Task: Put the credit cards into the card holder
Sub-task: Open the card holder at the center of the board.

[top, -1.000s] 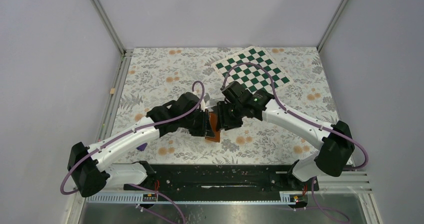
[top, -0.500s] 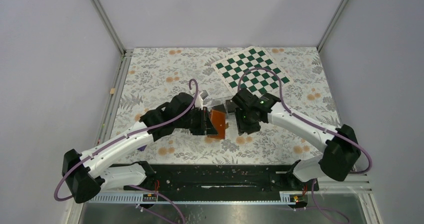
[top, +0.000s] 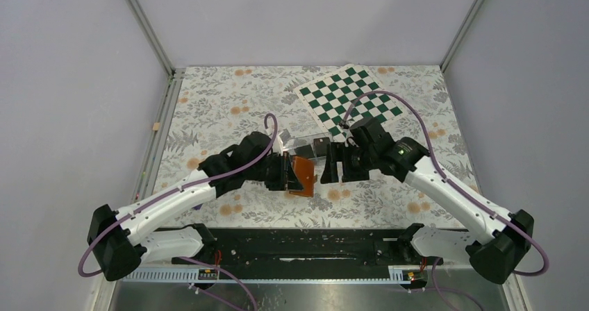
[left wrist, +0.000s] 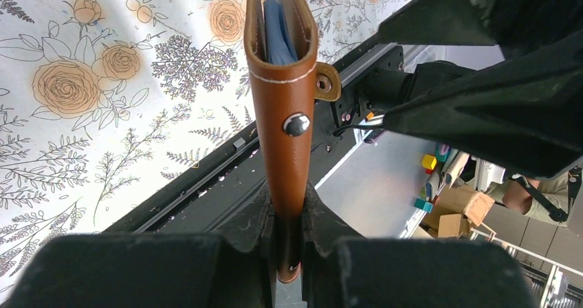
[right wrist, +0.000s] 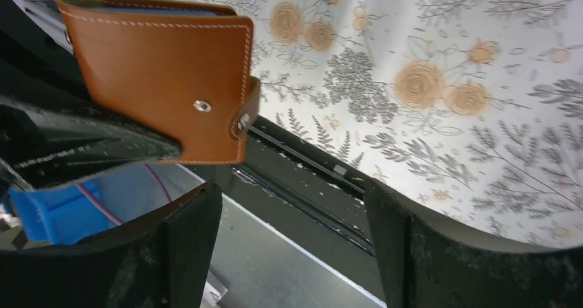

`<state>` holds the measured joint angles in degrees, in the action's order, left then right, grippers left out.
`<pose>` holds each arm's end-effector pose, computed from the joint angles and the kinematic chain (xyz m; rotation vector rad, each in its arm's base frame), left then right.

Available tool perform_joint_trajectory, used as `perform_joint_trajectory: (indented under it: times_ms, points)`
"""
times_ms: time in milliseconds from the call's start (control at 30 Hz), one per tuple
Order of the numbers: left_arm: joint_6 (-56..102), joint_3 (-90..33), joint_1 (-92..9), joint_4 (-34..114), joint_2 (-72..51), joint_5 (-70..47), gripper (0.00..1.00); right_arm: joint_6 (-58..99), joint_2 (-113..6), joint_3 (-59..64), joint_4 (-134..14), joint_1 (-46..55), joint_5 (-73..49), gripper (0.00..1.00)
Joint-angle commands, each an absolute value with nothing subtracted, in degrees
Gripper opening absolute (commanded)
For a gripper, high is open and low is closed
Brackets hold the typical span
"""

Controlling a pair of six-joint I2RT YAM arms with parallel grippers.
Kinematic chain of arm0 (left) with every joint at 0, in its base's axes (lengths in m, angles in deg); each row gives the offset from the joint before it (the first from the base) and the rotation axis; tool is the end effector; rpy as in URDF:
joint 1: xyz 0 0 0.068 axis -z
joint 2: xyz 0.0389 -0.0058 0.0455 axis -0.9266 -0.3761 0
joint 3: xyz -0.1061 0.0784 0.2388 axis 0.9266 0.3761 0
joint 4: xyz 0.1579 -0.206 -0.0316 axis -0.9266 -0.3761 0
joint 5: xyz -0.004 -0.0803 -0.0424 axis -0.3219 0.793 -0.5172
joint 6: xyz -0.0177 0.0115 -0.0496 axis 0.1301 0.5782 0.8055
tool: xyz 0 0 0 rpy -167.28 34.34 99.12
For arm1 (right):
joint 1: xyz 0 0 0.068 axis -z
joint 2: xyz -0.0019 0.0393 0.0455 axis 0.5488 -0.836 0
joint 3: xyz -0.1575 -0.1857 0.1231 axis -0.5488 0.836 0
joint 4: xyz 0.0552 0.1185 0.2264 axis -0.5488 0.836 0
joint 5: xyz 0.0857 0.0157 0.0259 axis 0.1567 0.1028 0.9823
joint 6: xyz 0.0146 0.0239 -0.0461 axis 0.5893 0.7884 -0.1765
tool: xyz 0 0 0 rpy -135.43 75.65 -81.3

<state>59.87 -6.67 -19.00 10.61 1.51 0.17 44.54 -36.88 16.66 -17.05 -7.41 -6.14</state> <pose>0.1457 -0.1856 0.2844 0.2179 2.5551 -1.1906 0.1681 0.1554 0.3174 -0.3388 2.5248 0.8246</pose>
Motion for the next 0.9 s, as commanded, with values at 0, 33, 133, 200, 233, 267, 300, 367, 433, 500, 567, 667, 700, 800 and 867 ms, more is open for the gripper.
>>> perform_joint_trajectory:
  times_ms: [0,33,133,200,233,267,300,367,433,500,567,667,700,800,867]
  points:
    - [60.3,-7.0,-18.8,14.1,1.1,2.1,0.0,47.6,-41.0,15.4,-22.5,-9.3,0.5,0.81]
    - [60.2,-6.9,-18.8,14.1,0.9,2.3,0.0,48.1,-42.0,14.9,-23.1,-9.8,0.7,0.8]
    - [60.1,-6.7,-18.8,13.9,0.9,2.6,0.0,48.5,-45.3,12.8,-23.1,-10.9,-0.2,0.72]
    - [60.1,-6.5,-18.9,13.9,1.1,2.6,0.0,48.3,-47.1,11.4,-21.7,-10.9,-2.3,0.63]
    - [60.1,-6.5,-18.9,13.8,1.2,2.5,0.0,48.1,-48.0,10.5,-20.6,-10.9,-3.9,0.6]
    - [60.1,-6.4,-18.8,13.7,1.3,2.5,0.0,47.7,-48.6,9.8,-19.5,-10.9,-5.1,0.57]
    - [60.0,-6.4,-18.8,13.5,1.3,2.6,0.0,47.5,-49.3,9.2,-18.6,-10.8,-6.5,0.54]
    - [60.0,-6.4,-18.8,13.6,1.5,2.5,0.0,47.5,-49.5,8.9,-18.3,-10.9,-7.9,0.51]
    - [59.9,-6.4,-18.9,13.5,1.4,2.5,0.0,47.6,-49.7,9.6,-19.6,-10.9,-6.7,0.48]
    - [59.7,-6.7,-18.8,13.2,1.3,2.4,0.0,48.1,-50.0,10.5,-21.3,-10.8,-4.2,0.45]
    - [59.6,-7.0,-18.8,13.1,1.2,2.4,0.0,49.0,-50.7,11.4,-22.3,-10.9,-2.1,0.42]
    - [59.5,-7.3,-18.8,13.1,1.1,2.3,0.0,49.5,-51.1,12.5,-22.8,-10.9,-0.6,0.4]
    - [59.5,-7.4,-18.8,13.1,1.1,2.3,0.0,49.6,-51.1,12.9,-23.2,-10.9,-0.3,0.39]
    - [59.5,-7.6,-18.8,13.1,1.1,2.4,0.0,50.2,-51.1,14.1,-24.5,-10.8,0.4,0.38]
    - [59.4,-7.7,-18.8,13.1,1.0,2.6,0.0,50.2,-51.7,14.4,-24.6,-10.9,0.7,0.36]
